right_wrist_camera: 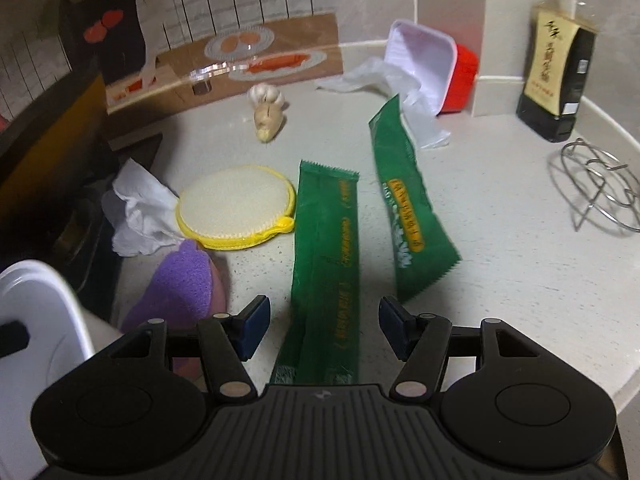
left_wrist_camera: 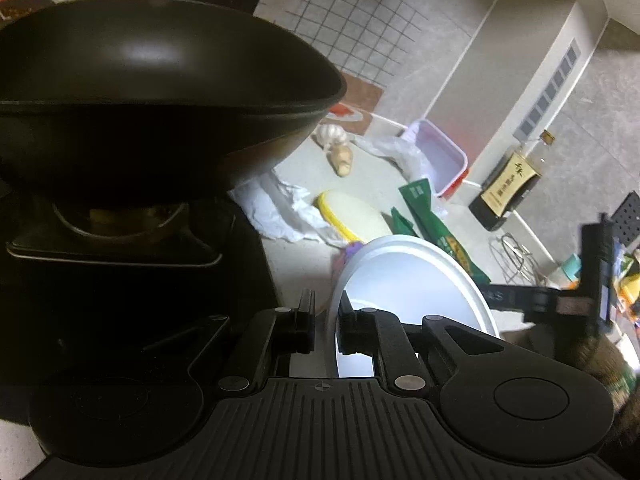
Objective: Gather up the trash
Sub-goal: 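Grasp the long green wrapper with the right gripper while the left gripper holds the bowl, then lower both grippers into the green-lined bin and release the bowl and wrapper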
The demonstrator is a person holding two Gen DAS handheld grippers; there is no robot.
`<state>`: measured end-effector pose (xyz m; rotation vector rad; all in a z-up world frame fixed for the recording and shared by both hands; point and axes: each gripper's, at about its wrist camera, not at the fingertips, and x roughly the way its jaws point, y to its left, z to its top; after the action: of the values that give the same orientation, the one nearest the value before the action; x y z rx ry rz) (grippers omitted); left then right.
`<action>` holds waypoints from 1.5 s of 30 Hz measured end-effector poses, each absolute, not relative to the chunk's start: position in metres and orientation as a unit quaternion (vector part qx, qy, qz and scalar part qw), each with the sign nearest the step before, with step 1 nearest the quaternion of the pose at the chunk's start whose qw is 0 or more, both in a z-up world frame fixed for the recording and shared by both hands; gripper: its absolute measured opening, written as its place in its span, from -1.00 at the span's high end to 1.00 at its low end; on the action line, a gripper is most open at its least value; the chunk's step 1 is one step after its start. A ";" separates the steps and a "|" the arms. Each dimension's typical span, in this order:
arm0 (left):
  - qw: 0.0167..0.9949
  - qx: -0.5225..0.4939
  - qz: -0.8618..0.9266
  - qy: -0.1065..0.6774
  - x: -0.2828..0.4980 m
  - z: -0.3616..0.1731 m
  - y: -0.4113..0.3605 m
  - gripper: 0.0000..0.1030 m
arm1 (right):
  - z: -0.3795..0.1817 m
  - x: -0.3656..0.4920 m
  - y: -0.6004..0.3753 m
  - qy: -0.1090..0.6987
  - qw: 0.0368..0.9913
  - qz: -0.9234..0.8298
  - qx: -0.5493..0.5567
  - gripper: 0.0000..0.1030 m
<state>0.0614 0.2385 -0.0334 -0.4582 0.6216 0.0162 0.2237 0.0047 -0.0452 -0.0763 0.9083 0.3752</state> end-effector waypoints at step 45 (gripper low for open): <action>0.841 -0.110 -0.169 0.502 0.055 -0.176 -0.006 0.74 | -0.072 -0.028 -0.267 0.470 0.876 -0.023 0.109 0.73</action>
<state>0.0545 -0.0064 -0.1757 -0.2329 1.0605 -0.3578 -0.0277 -0.2665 -0.0718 0.2272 0.9813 -0.0482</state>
